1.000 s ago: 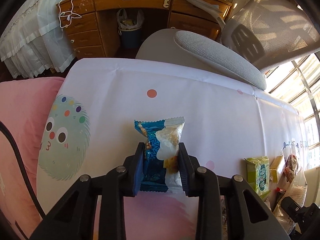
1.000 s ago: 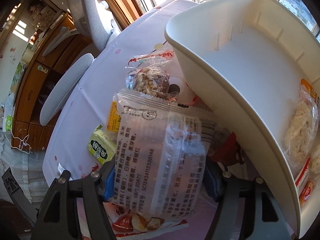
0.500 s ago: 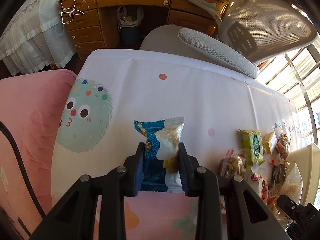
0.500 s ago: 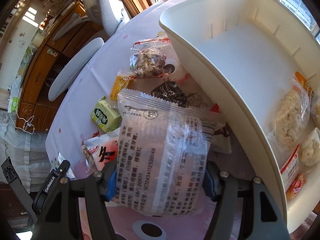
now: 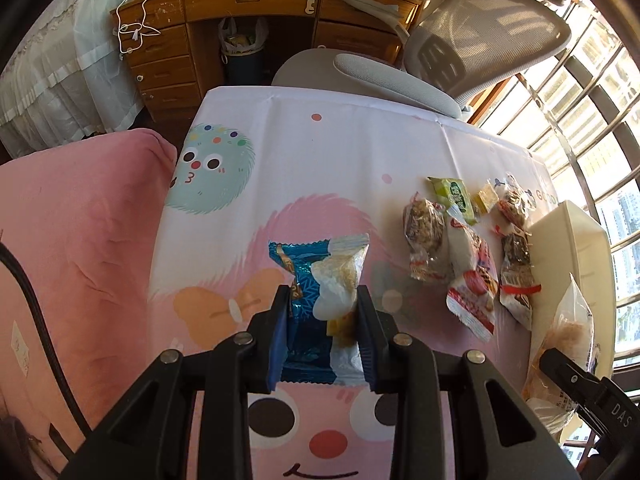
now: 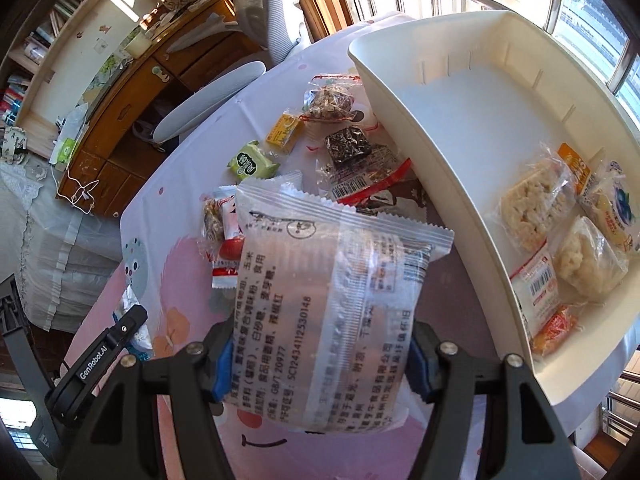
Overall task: Organize snacks
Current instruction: 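Carry the blue-foil pastry and clear bread bag with both tools over the tray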
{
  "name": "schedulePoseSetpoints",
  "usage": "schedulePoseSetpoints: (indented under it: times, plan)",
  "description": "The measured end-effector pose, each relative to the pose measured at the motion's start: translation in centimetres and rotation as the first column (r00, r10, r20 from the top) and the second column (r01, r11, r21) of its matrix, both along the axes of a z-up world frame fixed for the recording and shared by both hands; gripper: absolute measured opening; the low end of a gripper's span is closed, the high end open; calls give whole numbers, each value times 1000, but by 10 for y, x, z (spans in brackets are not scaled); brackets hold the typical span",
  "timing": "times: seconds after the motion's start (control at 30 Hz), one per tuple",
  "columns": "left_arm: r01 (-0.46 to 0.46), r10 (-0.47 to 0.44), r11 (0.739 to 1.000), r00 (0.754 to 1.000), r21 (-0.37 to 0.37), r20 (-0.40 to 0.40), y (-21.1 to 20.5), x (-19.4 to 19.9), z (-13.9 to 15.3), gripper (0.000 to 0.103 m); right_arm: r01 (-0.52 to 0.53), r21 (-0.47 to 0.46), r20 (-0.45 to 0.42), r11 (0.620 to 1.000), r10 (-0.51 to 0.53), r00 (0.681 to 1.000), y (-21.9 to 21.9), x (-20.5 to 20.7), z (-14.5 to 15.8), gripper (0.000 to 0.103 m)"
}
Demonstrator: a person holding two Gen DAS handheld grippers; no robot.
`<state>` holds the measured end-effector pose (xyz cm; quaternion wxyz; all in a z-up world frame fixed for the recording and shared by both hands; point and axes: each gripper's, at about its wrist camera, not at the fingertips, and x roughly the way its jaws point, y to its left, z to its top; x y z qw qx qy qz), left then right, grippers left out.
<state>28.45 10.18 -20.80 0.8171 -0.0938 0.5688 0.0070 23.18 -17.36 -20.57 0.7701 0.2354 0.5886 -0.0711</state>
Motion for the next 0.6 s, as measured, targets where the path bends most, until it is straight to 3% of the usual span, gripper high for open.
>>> schedulePoseSetpoints:
  times: [0.33, 0.6]
  plan:
    - [68, -64, 996, 996, -57, 67, -7, -77, 45, 29, -22, -45, 123, 999, 27, 992, -8, -64, 41, 67]
    - [141, -130, 985, 986, -104, 102, -21, -119, 64, 29, -16, -84, 219, 996, 34, 975, -14, -109, 67, 67]
